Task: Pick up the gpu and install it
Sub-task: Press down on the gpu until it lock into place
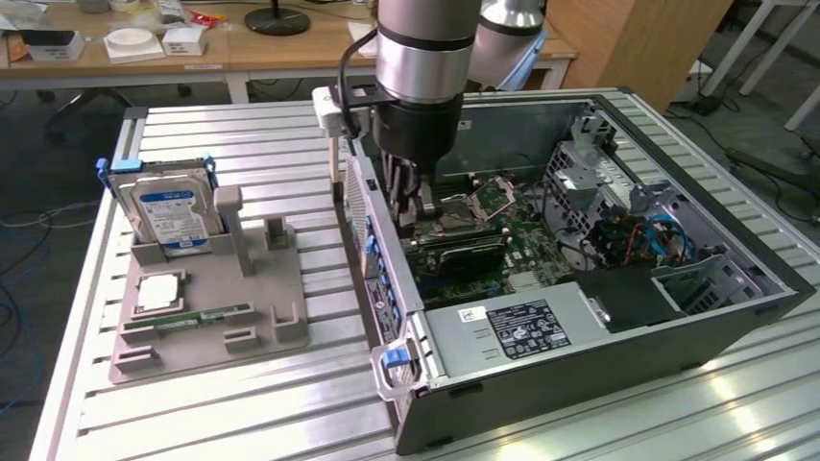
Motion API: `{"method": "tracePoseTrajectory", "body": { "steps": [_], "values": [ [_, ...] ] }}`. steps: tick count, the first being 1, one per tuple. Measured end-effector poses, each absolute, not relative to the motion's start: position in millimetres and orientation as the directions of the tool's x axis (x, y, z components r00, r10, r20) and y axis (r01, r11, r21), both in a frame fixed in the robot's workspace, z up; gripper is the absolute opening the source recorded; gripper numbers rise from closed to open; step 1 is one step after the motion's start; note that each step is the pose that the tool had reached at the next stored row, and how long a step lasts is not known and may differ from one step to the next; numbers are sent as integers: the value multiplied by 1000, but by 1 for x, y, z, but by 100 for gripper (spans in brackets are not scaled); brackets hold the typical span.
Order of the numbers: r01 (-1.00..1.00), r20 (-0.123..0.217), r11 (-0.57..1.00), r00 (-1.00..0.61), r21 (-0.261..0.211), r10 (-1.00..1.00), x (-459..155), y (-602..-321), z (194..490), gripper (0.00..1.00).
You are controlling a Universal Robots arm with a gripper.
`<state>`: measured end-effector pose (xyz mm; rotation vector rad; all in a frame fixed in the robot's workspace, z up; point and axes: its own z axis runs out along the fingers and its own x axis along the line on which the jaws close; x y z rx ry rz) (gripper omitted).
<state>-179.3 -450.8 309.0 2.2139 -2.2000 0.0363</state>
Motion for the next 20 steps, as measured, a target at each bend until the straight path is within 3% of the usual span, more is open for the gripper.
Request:
{"method": "tracePoseTrajectory", "body": {
  "steps": [20],
  "values": [
    [-999, 24, -33, 33, -2, -999, -146, -451, 306, 10]
  ]
}}
